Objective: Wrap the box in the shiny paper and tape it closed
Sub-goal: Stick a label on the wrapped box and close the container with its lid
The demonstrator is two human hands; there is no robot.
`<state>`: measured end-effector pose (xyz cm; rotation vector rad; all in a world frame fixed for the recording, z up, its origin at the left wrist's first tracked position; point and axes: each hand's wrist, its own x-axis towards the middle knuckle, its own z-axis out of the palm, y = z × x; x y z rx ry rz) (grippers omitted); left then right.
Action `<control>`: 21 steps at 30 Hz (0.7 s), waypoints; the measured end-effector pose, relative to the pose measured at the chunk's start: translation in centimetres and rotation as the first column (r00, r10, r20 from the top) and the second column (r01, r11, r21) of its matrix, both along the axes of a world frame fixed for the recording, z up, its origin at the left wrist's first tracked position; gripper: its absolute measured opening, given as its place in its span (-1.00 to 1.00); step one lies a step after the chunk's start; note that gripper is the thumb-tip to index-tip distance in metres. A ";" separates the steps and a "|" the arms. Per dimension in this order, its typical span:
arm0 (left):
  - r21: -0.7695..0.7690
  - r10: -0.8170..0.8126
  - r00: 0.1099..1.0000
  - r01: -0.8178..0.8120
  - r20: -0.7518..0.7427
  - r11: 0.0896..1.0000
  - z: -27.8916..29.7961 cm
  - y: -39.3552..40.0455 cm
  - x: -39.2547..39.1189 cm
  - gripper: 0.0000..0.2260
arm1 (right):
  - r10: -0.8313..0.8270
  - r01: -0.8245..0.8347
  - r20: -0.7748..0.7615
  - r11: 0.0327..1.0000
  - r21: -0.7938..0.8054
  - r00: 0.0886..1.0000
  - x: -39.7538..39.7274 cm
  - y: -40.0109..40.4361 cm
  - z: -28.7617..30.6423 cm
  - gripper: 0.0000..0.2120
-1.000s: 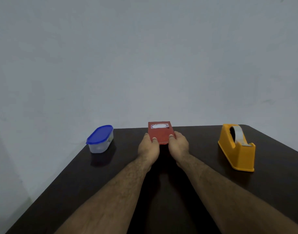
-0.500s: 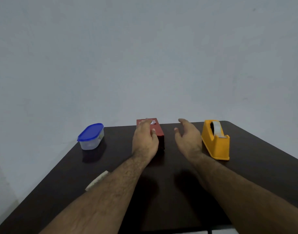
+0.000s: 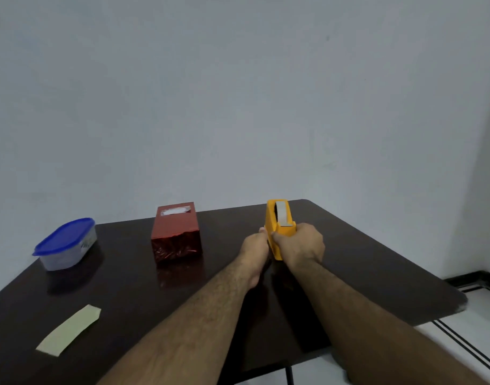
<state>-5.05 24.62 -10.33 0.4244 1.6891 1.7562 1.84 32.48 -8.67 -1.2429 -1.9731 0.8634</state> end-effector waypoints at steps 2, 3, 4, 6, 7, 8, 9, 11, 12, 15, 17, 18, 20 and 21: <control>-0.005 -0.059 0.997 0.060 0.058 0.998 0.1 1.3 -0.2 -0.55 | 0.003 -0.003 -0.015 1.000 0.019 1.000 0.0 0.5 0.0 -0.63; -0.016 -0.064 0.996 0.065 0.062 0.998 0.1 1.9 -0.4 -0.54 | -0.002 0.003 -0.019 1.000 0.031 1.000 0.0 0.9 -0.1 -0.61; -0.025 -0.064 0.996 0.066 0.055 0.998 0.0 2.8 -0.4 -0.54 | -0.008 0.009 -0.023 0.999 0.045 1.000 0.1 1.5 -0.2 -0.61; -0.040 -0.063 0.998 0.064 0.022 0.997 -0.1 4.4 -0.7 -0.55 | -0.017 0.019 -0.041 0.999 0.049 0.999 0.0 2.8 -0.4 -0.61; -0.047 -0.066 0.998 0.066 0.013 0.997 -0.1 5.1 -0.9 -0.56 | -0.017 0.019 -0.050 0.999 0.050 0.999 0.0 3.6 -0.5 -0.62; -0.047 -0.063 0.998 0.063 0.017 0.997 -0.2 6.0 -1.0 -0.56 | -0.009 0.012 -0.047 0.998 0.059 0.999 -0.1 4.3 -0.3 -0.63; -0.043 -0.064 0.998 0.064 0.020 0.997 -0.2 6.8 -1.1 -0.55 | 0.002 0.000 -0.035 0.998 0.068 0.999 -0.1 5.1 -0.2 -0.63; -0.034 -0.041 0.999 0.042 0.027 0.999 -0.2 8.6 -1.8 -0.54 | 0.028 -0.028 0.000 0.996 0.088 1.000 -0.6 6.8 0.2 -0.62; -0.025 -0.035 0.999 0.036 0.037 0.999 -0.4 9.4 -2.1 -0.54 | 0.034 -0.035 0.015 0.995 0.098 0.999 -0.7 7.5 0.3 -0.62; 0.027 -0.034 0.997 0.033 0.068 0.999 -0.6 10.5 -3.0 -0.55 | 0.036 -0.037 0.013 0.993 0.114 0.999 -1.2 9.0 -0.1 -0.65; 0.067 -0.033 0.995 0.026 0.092 0.997 -0.6 10.4 -3.4 -0.57 | 0.040 -0.044 0.033 0.990 0.135 0.999 -1.5 9.4 -0.6 -0.68; 0.089 -0.027 0.995 0.018 0.097 0.996 -0.6 10.2 -3.4 -0.57 | 0.047 -0.053 0.044 0.988 0.143 0.998 -1.5 9.5 -0.7 -0.66; 0.112 -0.022 0.993 0.009 0.119 0.994 -0.5 9.7 -3.2 -0.58 | 0.074 -0.082 0.057 0.986 0.142 0.996 -1.4 9.3 -0.8 -0.60; 0.116 -0.023 0.992 0.009 0.121 0.993 -0.5 9.5 -3.0 -0.58 | 0.094 -0.101 0.063 0.987 0.124 0.994 -1.2 9.2 -0.8 -0.57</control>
